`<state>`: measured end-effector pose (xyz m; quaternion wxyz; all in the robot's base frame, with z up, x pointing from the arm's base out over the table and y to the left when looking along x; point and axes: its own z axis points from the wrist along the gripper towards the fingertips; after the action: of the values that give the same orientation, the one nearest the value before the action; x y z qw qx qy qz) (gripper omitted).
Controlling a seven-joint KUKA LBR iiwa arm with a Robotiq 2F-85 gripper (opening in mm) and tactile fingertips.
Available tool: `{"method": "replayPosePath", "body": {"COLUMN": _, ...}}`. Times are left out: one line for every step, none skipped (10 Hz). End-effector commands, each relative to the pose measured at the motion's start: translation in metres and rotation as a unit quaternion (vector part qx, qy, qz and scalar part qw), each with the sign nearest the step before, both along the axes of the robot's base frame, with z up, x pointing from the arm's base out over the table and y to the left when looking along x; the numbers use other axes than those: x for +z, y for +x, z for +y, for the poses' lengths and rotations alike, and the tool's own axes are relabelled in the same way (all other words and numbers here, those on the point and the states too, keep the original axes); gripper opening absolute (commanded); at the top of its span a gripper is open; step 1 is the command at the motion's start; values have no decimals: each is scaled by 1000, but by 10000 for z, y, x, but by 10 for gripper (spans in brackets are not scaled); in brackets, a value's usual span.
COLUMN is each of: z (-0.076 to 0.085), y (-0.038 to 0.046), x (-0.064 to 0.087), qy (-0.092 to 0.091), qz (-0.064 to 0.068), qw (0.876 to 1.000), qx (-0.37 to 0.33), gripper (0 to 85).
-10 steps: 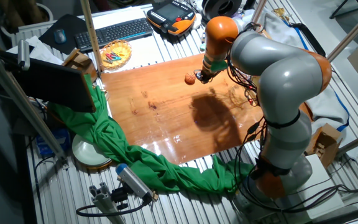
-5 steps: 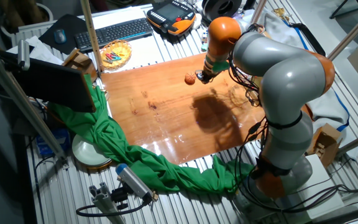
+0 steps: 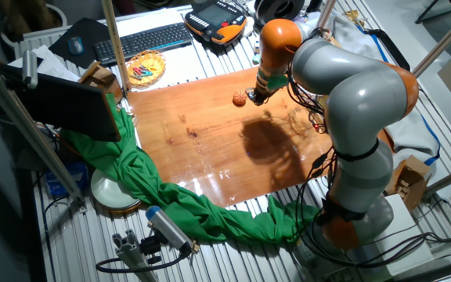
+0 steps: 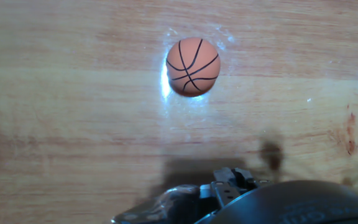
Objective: Grab a basketball, release it and shoot it into the basket
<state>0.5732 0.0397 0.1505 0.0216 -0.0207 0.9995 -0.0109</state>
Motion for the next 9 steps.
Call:
{"method": "replayPosePath", "body": {"z": 1, "y": 4, "x": -2, "qy": 9, "qz": -2, "qw": 1000, "qx": -10, "gripper": 7}}
{"method": "replayPosePath", "body": {"z": 3, "y": 21, "x": -7, "qy": 12, "qz": -3, "qw": 1000, "qx": -9, "gripper": 10}}
{"method": "replayPosePath", "body": {"z": 6, "y": 36, "x": -16, "qy": 12, "qz": -4, "qw": 1000, "qx": -6, "gripper": 110}}
{"method": "replayPosePath", "body": {"z": 15, "y": 42, "x": -21, "qy": 8, "qz": -5, "qw": 1000, "qx": -3, "gripper": 273}}
{"method": "replayPosePath", "body": {"z": 36, "y": 48, "x": -26, "qy": 9, "qz": -11, "qw": 1000, "qx": -10, "gripper": 397}}
{"method": "replayPosePath", "body": {"z": 61, "y": 74, "x": -33, "qy": 11, "qz": -12, "qw": 1000, "qx": -16, "gripper": 520}}
{"method": "replayPosePath", "body": {"z": 88, "y": 112, "x": -57, "qy": 14, "qz": -15, "qw": 1000, "qx": -18, "gripper": 647}}
{"method": "replayPosePath", "body": {"z": 110, "y": 145, "x": -77, "qy": 13, "qz": -16, "qw": 1000, "qx": -18, "gripper": 737}}
{"method": "replayPosePath", "body": {"z": 146, "y": 187, "x": -100, "qy": 10, "qz": -16, "qw": 1000, "qx": -16, "gripper": 780}}
